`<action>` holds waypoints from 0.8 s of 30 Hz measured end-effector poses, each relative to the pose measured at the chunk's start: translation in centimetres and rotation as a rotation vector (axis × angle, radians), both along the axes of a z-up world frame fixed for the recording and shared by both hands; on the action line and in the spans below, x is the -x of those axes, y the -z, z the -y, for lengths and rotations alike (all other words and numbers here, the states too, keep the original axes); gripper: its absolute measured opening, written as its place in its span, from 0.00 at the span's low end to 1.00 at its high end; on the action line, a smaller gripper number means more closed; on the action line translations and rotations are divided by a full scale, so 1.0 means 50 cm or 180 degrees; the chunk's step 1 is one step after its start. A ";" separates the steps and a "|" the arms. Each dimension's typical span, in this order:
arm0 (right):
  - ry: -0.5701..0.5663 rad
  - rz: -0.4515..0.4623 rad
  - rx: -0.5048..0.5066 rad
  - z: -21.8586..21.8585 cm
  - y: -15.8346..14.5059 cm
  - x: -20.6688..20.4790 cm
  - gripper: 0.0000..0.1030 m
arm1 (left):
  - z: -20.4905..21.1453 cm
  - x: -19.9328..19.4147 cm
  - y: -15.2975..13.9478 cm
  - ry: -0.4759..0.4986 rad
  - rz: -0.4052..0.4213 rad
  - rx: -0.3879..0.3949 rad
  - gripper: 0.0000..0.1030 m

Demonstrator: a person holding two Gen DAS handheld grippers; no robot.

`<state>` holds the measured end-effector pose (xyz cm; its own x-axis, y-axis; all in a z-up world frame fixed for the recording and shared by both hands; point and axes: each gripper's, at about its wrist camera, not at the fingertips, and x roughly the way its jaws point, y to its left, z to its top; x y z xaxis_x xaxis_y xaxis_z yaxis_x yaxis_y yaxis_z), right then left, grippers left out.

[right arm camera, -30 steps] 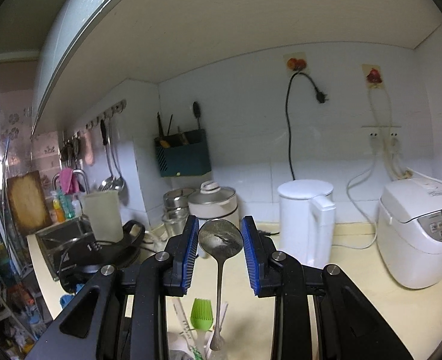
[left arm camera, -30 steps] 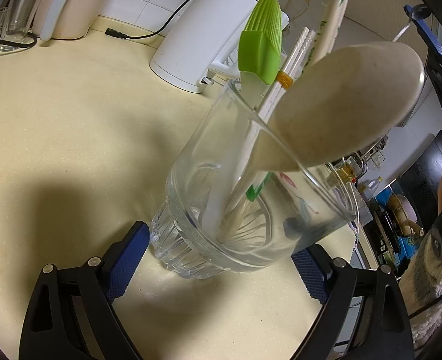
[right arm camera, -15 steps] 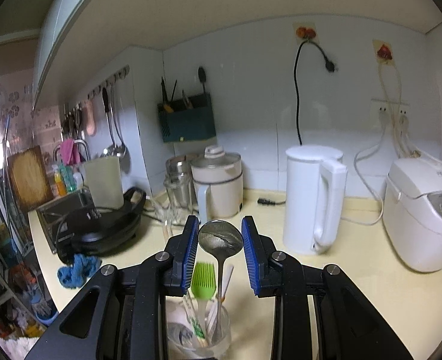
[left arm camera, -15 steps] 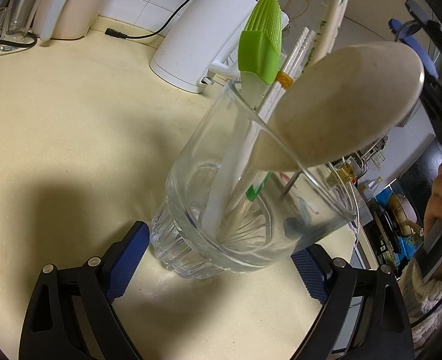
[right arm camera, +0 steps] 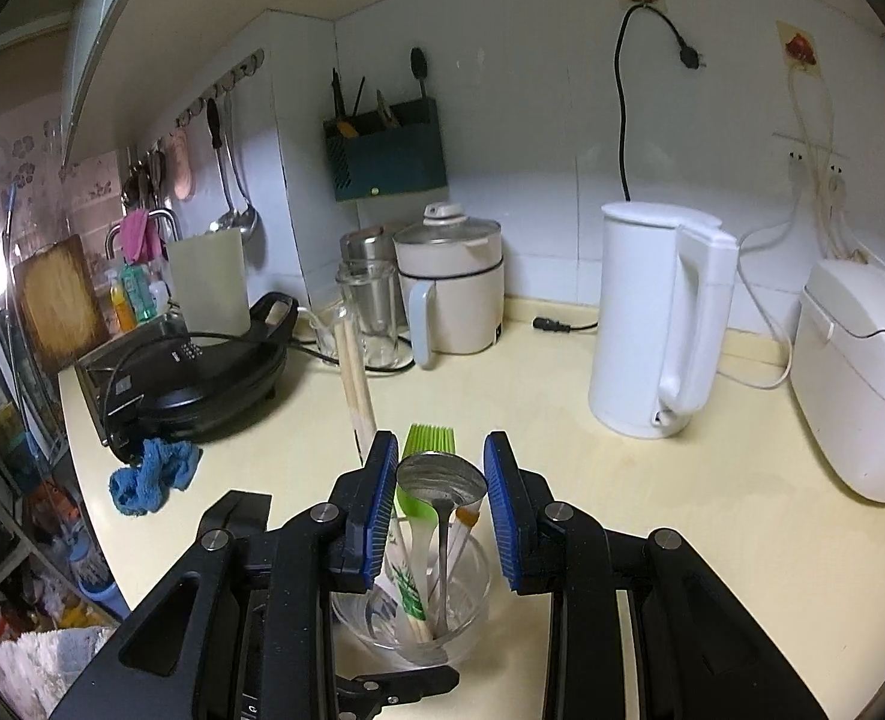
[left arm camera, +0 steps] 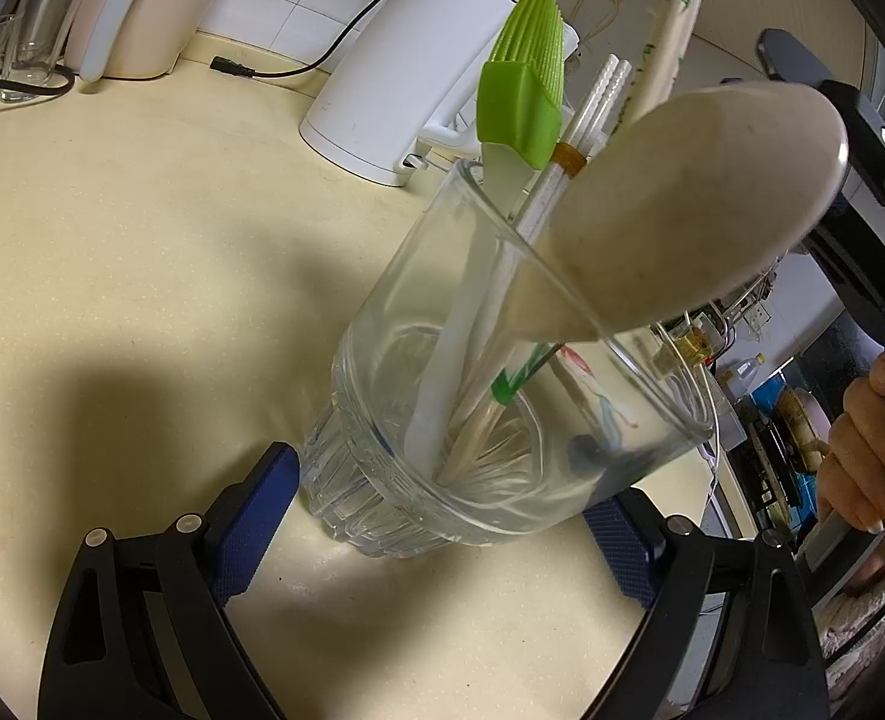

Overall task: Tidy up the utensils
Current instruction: 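Lower the spoon handle into the glass and open the right gripper, then move the right gripper back over the utensil row toward the fork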

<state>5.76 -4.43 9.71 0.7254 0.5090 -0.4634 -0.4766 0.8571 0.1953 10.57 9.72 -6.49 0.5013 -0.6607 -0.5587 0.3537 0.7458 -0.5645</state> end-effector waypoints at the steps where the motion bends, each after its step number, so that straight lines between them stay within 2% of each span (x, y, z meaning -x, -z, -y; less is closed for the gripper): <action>1: 0.0011 -0.0012 0.0014 -0.003 0.002 -0.001 0.29 | 0.000 0.000 0.000 0.0000 0.0000 0.0000 0.91; 5: 0.0049 -0.0024 0.0023 -0.006 0.005 -0.005 0.31 | -0.001 0.001 0.000 0.0000 0.0001 0.0001 0.91; 7: 0.0075 0.0004 -0.0022 0.002 0.000 -0.003 0.37 | -0.001 0.001 0.000 0.0000 0.0001 0.0001 0.91; 16: 0.0342 0.0128 -0.0246 0.081 -0.028 0.016 0.40 | -0.001 0.001 0.000 0.0000 0.0001 0.0001 0.91; 18: 0.0414 0.0130 -0.0300 0.105 -0.027 0.024 0.44 | 0.000 0.000 0.000 0.0000 0.0000 0.0000 0.91; 19: 0.0458 0.0119 -0.0327 0.118 -0.023 0.029 0.47 | 0.000 0.000 0.000 0.0000 0.0000 0.0001 0.91; 24: 0.0590 -0.0084 -0.0360 0.167 0.029 0.053 0.47 | 0.000 0.000 0.000 0.0000 0.0000 0.0001 0.91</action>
